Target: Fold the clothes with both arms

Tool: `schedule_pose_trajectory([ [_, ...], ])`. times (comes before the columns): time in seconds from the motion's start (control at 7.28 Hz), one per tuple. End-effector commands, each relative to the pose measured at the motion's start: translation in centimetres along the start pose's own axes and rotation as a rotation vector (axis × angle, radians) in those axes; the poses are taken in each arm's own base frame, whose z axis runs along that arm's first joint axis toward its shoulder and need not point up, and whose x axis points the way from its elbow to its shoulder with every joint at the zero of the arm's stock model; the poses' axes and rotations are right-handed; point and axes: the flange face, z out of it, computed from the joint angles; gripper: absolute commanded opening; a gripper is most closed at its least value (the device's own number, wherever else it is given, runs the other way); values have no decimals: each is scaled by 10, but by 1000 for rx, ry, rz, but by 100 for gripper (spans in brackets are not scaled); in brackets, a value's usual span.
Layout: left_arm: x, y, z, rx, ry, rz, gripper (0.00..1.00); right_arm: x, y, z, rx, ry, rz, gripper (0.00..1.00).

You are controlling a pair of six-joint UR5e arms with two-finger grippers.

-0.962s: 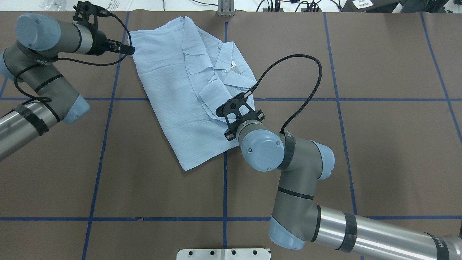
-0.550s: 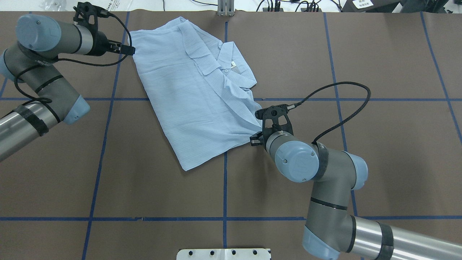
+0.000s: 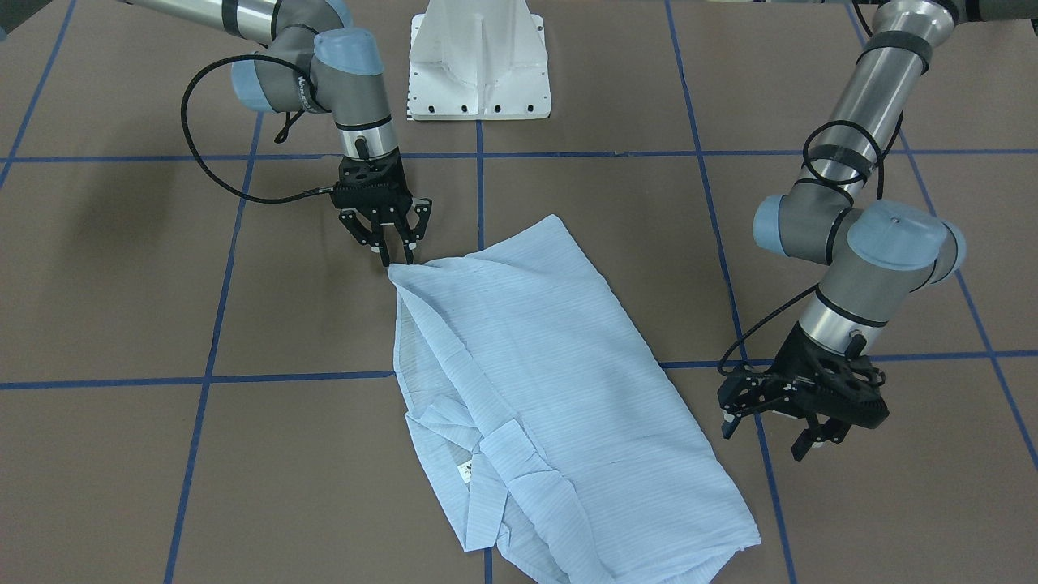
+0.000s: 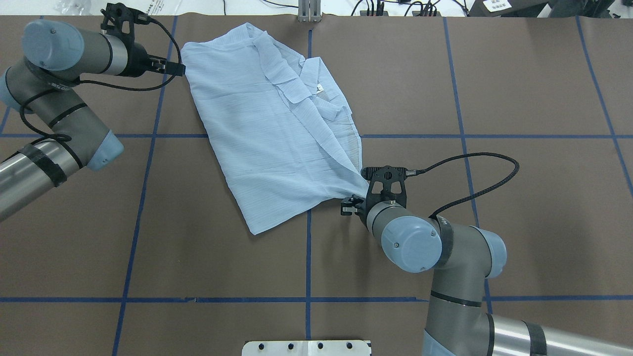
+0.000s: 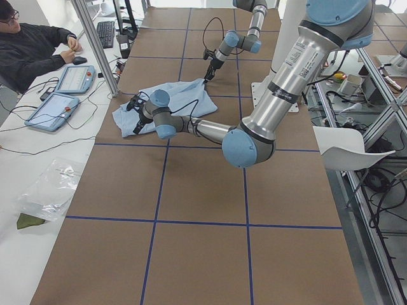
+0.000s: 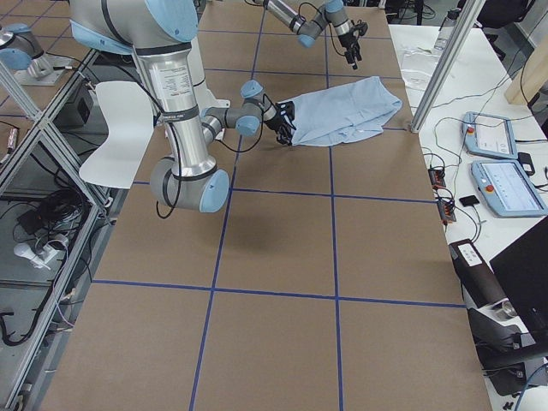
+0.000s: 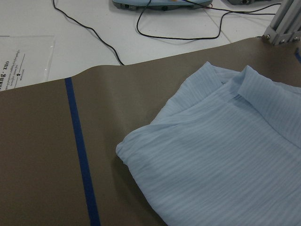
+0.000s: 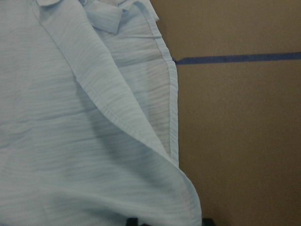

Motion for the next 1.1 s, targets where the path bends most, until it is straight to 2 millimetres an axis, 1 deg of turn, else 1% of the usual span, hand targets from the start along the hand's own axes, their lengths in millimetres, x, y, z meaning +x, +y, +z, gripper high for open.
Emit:
schedule_pose_trajectory([
  [0.0,-1,2,-1,0,0,0,100,-34,-37,1,37,-22,45,100],
  [0.14,-1,3,-1,-1,1,-1,100,-36,-36,7,24,-15,139,100],
  [0.27,-1,3,-1,-1,1,-1,100,-32,-31,11,7,-6,285,98],
  [0.41,0,4,0,-2,2,0,100,-27,-27,16,-2,34,441,95],
  [0.55,-1,4,0,-3,1,-1,100,-28,-23,17,-8,92,534,93],
  [0.69,0,4,0,-2,2,0,100,-27,-15,20,-14,131,560,92],
  [0.82,0,4,0,-2,2,0,100,-32,-6,21,-22,136,570,91],
  [0.96,0,4,0,-2,2,0,100,-33,-6,21,-22,134,570,89],
])
